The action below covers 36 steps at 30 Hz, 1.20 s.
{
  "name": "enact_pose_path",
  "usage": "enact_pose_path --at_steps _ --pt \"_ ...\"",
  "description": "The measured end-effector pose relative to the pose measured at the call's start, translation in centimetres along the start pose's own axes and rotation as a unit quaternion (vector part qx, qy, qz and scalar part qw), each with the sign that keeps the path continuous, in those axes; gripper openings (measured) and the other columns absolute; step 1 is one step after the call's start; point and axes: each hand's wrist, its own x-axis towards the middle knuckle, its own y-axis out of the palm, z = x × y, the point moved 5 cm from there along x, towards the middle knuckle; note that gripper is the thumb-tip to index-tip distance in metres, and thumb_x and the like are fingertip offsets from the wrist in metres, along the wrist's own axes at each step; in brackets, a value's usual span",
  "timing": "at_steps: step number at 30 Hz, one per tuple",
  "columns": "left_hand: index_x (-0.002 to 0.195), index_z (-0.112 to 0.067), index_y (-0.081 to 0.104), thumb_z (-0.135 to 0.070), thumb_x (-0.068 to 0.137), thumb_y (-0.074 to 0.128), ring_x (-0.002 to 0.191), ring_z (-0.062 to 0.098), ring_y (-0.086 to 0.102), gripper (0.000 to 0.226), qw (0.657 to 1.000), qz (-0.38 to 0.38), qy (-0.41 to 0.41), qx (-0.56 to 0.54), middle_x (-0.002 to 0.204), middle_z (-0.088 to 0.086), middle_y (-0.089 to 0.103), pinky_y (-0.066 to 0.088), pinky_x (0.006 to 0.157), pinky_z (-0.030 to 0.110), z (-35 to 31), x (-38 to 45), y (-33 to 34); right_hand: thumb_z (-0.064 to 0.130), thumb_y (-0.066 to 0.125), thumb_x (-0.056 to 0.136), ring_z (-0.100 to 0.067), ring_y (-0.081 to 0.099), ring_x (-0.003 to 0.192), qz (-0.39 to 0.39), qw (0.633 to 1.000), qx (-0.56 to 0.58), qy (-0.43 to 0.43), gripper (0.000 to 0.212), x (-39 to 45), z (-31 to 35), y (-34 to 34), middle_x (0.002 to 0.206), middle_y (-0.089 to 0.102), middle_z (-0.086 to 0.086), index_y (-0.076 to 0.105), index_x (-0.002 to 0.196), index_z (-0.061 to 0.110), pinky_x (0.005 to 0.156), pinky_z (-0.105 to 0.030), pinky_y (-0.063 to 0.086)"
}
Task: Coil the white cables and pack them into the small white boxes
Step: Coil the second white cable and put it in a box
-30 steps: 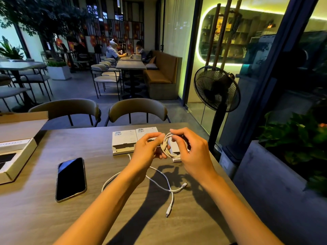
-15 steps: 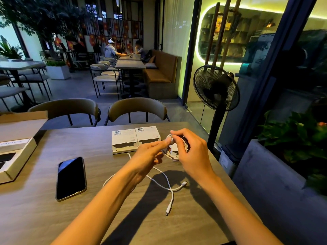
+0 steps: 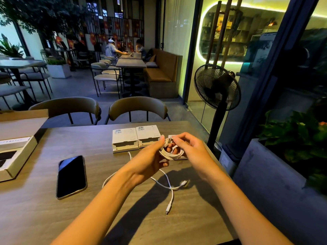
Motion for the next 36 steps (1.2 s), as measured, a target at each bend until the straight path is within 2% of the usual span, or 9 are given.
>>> enact_pose_path --at_steps 4,7,11,15,20,22,25,28,36 --pt "0.102 -0.013 0.069 -0.043 0.104 0.042 0.081 0.016 0.059 0.040 0.999 -0.019 -0.004 -0.046 0.079 0.003 0.072 0.042 0.075 0.031 0.1 0.3 0.4 0.035 0.056 0.103 -0.014 0.071 0.100 -0.015 0.994 -0.103 -0.046 0.016 0.1 -0.1 0.2 0.100 0.075 0.005 0.070 0.105 0.027 0.090 -0.044 0.060" --pt "0.101 -0.013 0.068 -0.042 0.105 0.041 0.079 0.016 0.054 0.039 0.999 -0.045 0.025 0.003 0.080 0.004 0.065 0.040 0.074 0.032 -0.7 0.5 0.0 0.032 0.056 0.104 -0.007 0.070 0.104 -0.023 0.987 -0.131 -0.093 0.019 -0.1 0.4 0.1 0.111 0.072 0.011 0.067 0.120 0.032 0.090 -0.036 0.061" --pt "0.111 -0.009 0.068 -0.043 0.101 0.050 0.091 0.023 0.054 0.040 0.998 -0.040 0.040 0.017 0.105 0.020 0.062 0.042 0.085 0.037 -1.7 0.4 -0.5 0.025 0.066 0.098 -0.004 0.067 0.110 0.007 0.990 -0.082 -0.112 0.040 -0.2 1.2 -0.3 0.123 0.068 0.006 0.058 0.137 0.029 0.091 -0.022 0.058" --pt "0.117 -0.001 0.066 -0.048 0.098 0.053 0.092 0.024 0.051 0.053 0.998 -0.051 0.041 0.027 0.098 0.016 0.062 0.043 0.082 0.036 -1.3 0.6 -1.1 0.020 0.070 0.096 -0.001 0.067 0.109 0.002 0.986 -0.105 -0.132 0.035 0.0 1.6 -0.4 0.119 0.071 0.009 0.066 0.131 0.023 0.089 -0.018 0.056" --pt "0.103 -0.012 0.069 -0.051 0.099 0.050 0.090 0.022 0.051 0.044 0.997 -0.050 0.027 0.042 0.093 0.009 0.064 0.040 0.078 0.034 -0.7 0.6 -1.2 0.027 0.070 0.096 0.002 0.068 0.103 -0.009 0.988 -0.097 -0.122 0.034 0.2 1.4 -0.3 0.114 0.073 0.010 0.070 0.129 0.022 0.085 -0.017 0.057" --pt "0.108 -0.014 0.070 -0.049 0.099 0.052 0.092 0.022 0.055 0.041 1.000 -0.030 0.008 -0.001 0.099 0.011 0.066 0.042 0.078 0.033 -0.4 0.6 -1.1 0.032 0.064 0.099 0.002 0.069 0.097 -0.011 0.990 -0.089 -0.106 0.030 0.2 1.3 -0.2 0.109 0.074 0.013 0.071 0.127 0.025 0.078 -0.017 0.057" --pt "0.117 -0.010 0.066 -0.041 0.099 0.054 0.084 0.019 0.067 0.037 0.990 0.002 -0.030 -0.139 0.097 0.012 0.068 0.051 0.067 0.028 -0.3 0.5 -0.7 0.041 0.055 0.102 -0.004 0.069 0.100 -0.013 0.990 -0.105 -0.093 0.032 0.4 0.8 0.1 0.109 0.075 0.009 0.072 0.124 0.027 0.085 -0.023 0.055" --pt "0.118 -0.009 0.064 -0.030 0.100 0.053 0.081 0.020 0.067 0.029 0.970 0.010 -0.054 -0.237 0.096 0.012 0.068 0.050 0.067 0.030 -0.2 0.5 -0.4 0.038 0.052 0.104 0.001 0.064 0.102 -0.011 0.982 -0.144 -0.118 0.033 0.2 0.7 0.7 0.112 0.070 0.009 0.068 0.129 0.024 0.083 -0.014 0.050" --pt "0.115 -0.006 0.066 -0.023 0.098 0.058 0.079 0.019 0.058 0.025 0.958 -0.016 -0.055 -0.280 0.112 0.018 0.060 0.043 0.072 0.028 0.1 0.9 -1.5 0.028 0.071 0.095 -0.005 0.067 0.102 -0.045 0.966 -0.163 -0.195 0.033 -0.2 1.3 1.4 0.113 0.069 0.005 0.062 0.126 0.021 0.084 -0.022 0.059"
